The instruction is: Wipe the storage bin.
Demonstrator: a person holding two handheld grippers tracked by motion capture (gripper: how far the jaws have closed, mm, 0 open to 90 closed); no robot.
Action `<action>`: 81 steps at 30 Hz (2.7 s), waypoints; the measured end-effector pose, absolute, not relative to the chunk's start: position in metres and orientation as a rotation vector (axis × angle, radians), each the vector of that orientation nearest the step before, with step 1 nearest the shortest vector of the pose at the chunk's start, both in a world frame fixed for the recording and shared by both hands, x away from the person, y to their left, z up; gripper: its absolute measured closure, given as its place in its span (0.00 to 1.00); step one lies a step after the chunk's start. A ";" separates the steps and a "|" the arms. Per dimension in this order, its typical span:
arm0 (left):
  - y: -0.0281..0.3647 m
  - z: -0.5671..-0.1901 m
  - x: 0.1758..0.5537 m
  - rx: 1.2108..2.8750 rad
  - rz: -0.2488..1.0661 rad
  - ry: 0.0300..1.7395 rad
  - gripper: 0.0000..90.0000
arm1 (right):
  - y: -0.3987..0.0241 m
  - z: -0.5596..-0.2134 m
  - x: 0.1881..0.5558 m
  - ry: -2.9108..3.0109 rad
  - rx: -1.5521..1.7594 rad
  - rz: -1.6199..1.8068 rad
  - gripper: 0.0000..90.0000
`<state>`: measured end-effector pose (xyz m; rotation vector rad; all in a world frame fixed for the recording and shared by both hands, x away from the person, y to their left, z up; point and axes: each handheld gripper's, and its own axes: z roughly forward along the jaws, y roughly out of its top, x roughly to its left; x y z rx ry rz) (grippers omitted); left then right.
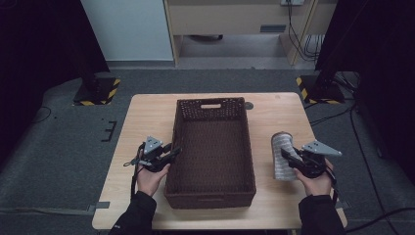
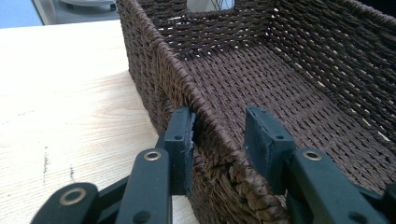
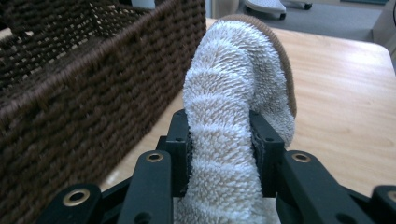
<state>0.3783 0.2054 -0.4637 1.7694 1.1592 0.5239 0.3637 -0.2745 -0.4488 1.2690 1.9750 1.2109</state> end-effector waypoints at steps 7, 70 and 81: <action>0.205 -0.464 0.378 1.771 0.525 1.159 0.68 | -0.268 -0.441 0.374 1.948 1.245 1.244 0.75; 0.205 -0.462 0.380 1.791 0.533 1.153 0.69 | -0.194 -0.502 0.523 2.052 1.285 1.204 0.78; 0.205 -0.462 0.380 1.792 0.534 1.151 0.69 | -0.201 -0.462 0.526 1.876 1.233 1.437 0.79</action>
